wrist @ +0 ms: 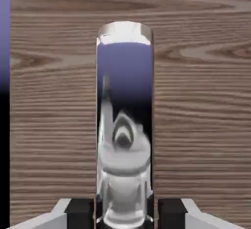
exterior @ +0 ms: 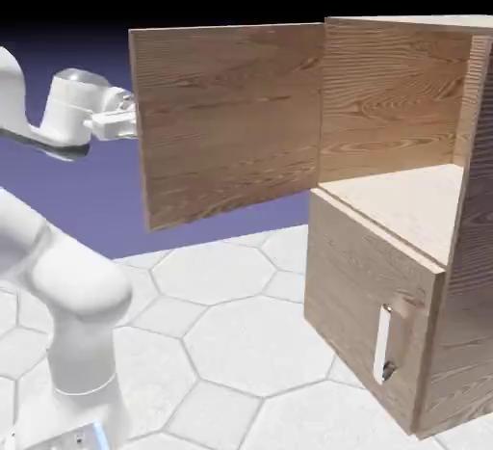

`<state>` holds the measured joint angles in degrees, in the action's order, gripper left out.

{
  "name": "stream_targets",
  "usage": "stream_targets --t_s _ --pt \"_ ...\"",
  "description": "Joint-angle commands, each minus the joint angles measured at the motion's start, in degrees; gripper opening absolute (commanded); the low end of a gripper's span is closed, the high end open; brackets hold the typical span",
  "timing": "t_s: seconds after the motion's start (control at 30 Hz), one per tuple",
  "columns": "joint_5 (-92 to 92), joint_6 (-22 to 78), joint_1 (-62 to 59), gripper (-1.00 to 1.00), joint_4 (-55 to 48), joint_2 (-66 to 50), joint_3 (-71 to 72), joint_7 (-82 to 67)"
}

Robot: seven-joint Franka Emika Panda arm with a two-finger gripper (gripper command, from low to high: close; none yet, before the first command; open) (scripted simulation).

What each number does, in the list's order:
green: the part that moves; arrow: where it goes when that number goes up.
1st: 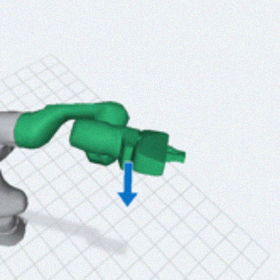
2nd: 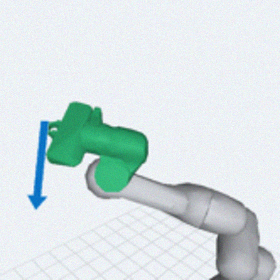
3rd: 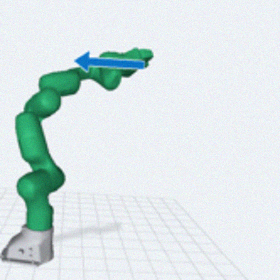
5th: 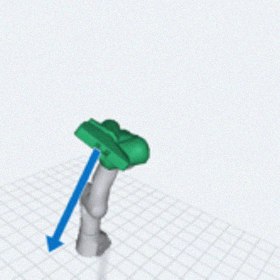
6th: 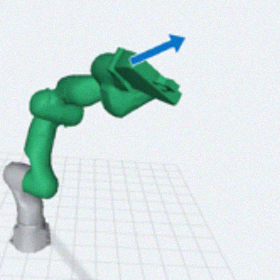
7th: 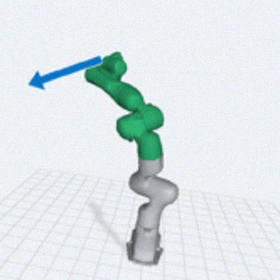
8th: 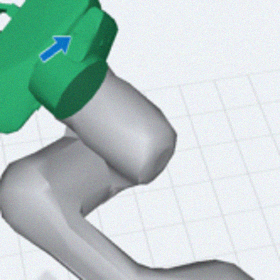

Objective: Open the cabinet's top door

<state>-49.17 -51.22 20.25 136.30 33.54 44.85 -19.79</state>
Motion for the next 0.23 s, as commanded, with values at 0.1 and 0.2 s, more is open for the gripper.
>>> stream_targets --t_s 0.1,0.2 --pt "2.6 7.1 -6.4 -1.00 -8.1 -8.3 6.5 5.0" --pt "3.5 10.1 -8.6 1.00 -11.3 -11.7 9.0 7.3"
